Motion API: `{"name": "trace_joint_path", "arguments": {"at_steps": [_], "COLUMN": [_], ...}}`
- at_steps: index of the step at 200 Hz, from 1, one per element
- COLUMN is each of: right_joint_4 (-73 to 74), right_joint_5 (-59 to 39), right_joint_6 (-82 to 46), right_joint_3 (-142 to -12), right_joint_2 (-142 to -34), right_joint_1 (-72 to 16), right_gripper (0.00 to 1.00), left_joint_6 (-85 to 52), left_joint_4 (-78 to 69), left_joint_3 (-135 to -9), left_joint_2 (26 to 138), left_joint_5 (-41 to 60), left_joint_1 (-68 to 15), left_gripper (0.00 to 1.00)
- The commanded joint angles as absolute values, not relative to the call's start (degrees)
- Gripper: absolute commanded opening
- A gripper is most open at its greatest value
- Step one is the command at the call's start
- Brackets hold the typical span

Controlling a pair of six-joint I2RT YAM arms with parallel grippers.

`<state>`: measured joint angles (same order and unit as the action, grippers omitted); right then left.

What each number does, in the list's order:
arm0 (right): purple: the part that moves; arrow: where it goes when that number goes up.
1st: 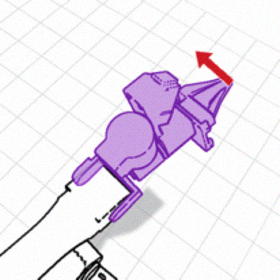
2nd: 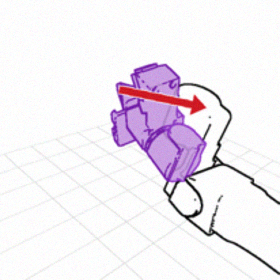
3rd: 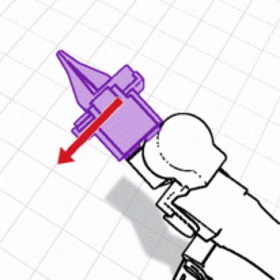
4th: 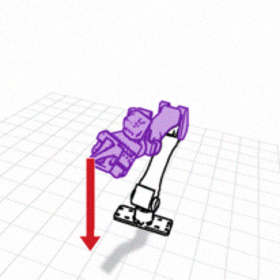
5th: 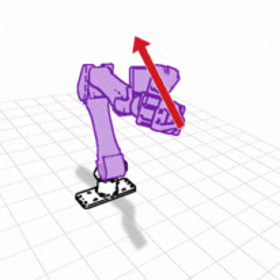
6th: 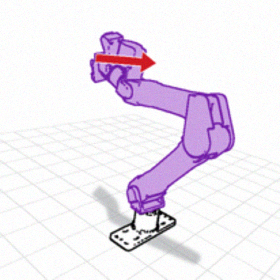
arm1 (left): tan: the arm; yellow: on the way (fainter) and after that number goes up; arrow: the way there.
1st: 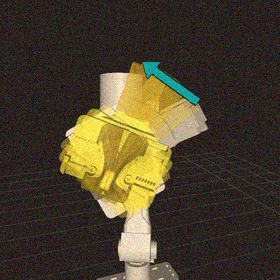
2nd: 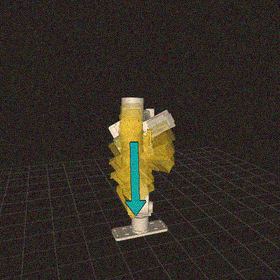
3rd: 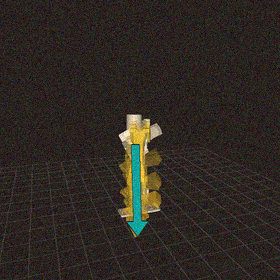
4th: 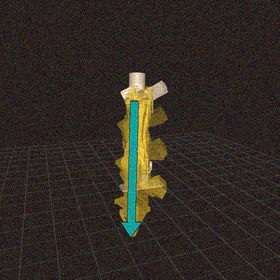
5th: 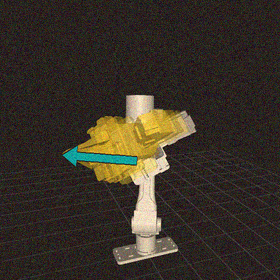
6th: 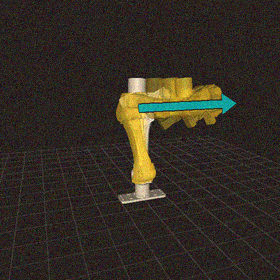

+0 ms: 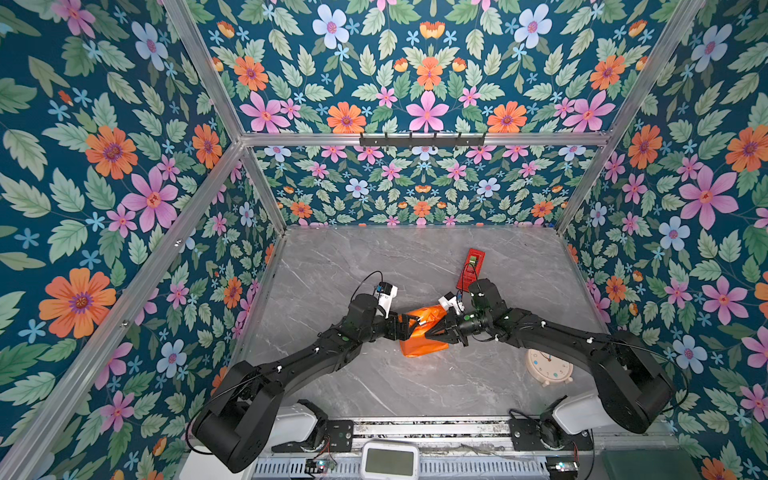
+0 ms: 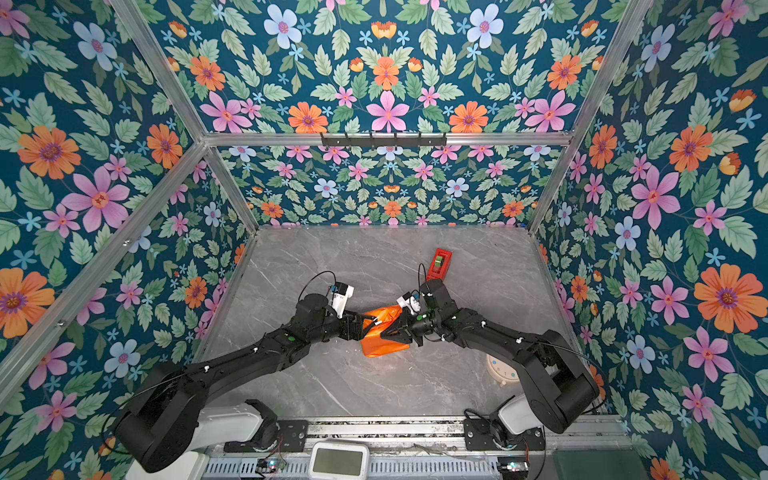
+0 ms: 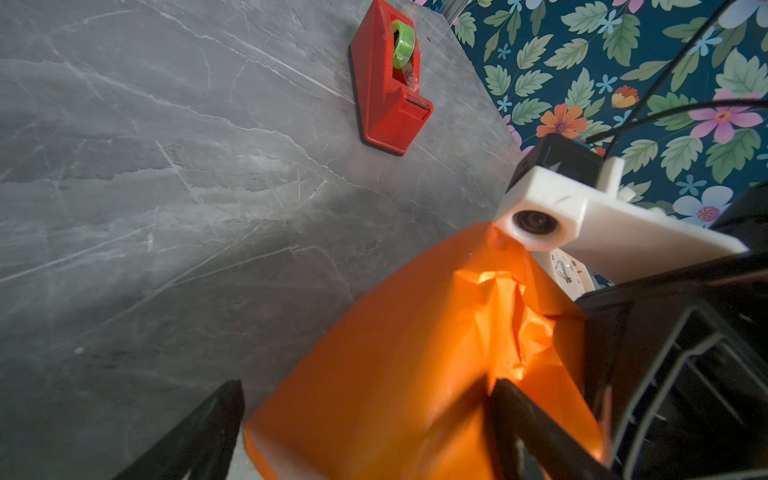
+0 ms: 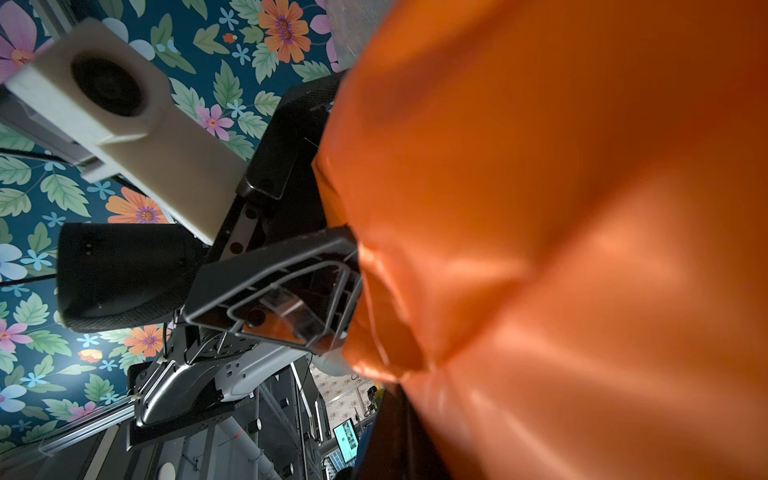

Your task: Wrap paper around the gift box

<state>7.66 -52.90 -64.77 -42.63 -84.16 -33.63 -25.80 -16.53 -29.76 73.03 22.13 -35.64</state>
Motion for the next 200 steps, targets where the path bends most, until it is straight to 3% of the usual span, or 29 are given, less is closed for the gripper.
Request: {"name": "trace_joint_path", "arguments": {"at_steps": [1,53,200], "right_joint_4": [6.9,6.1,0.5], "right_joint_5": [-50.0,-48.5,-47.5], "right_joint_6": [-66.7,-68.0,-66.3], "right_joint_3": [-42.1,-41.2,-43.9], "right_joint_2": [-84.5,-84.7,-82.0], "right_joint_1": [-33.6,-33.6,-33.3], "right_gripper": [0.00,0.01,0.32], "left_joint_6": [-23.1,-23.2,-22.7], "left_joint_4": [-7.4,-8.6,-7.7], "left_joint_3": [-29.4,-29.2,-28.8], "left_joint_2": [72.8,70.9,72.7], "left_joint_5": [21.4,21.2,21.0], "left_joint_1": [-35.7,-35.6,-35.8], "left_gripper": [0.94,0.96,0.95]}}
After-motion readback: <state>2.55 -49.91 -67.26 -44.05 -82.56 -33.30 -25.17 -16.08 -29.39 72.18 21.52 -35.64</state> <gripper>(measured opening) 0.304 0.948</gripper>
